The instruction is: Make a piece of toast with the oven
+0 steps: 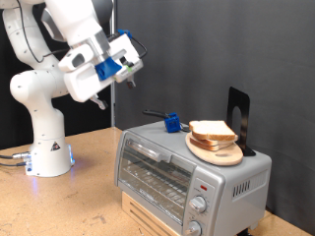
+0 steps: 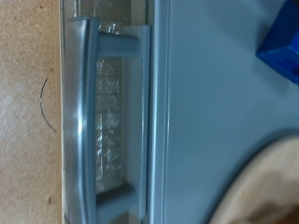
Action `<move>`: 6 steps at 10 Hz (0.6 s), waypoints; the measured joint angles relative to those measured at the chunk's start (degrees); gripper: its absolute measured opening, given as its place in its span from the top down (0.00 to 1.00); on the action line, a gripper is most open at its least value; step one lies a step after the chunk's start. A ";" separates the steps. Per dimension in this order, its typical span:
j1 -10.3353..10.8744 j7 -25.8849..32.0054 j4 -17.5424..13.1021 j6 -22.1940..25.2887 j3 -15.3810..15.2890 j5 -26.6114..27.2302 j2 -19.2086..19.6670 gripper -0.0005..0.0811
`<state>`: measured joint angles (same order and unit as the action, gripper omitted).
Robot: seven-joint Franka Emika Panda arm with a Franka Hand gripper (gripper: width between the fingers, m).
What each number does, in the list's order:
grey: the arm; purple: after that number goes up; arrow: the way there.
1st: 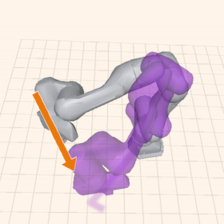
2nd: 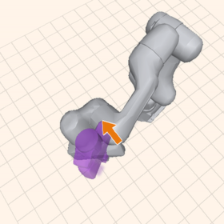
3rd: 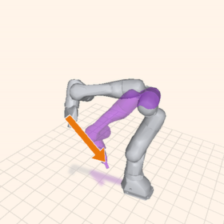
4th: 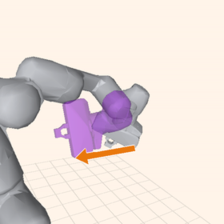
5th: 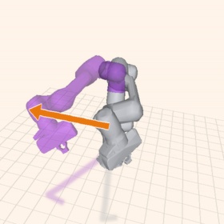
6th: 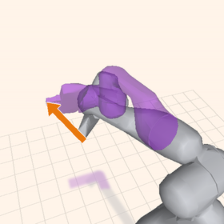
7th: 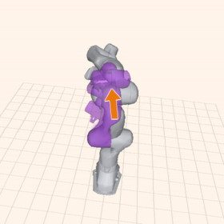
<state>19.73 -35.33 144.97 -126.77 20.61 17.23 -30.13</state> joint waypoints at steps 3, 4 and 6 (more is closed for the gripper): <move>-0.05 -0.03 4.75 -4.78 -2.11 -1.44 0.86 0.16; -0.06 -0.10 6.02 -7.06 -2.49 -1.51 1.57 0.16; -0.07 -0.28 7.18 -10.61 -2.66 -1.41 3.50 0.16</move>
<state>19.66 -35.61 152.15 -137.38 17.95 15.81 -26.64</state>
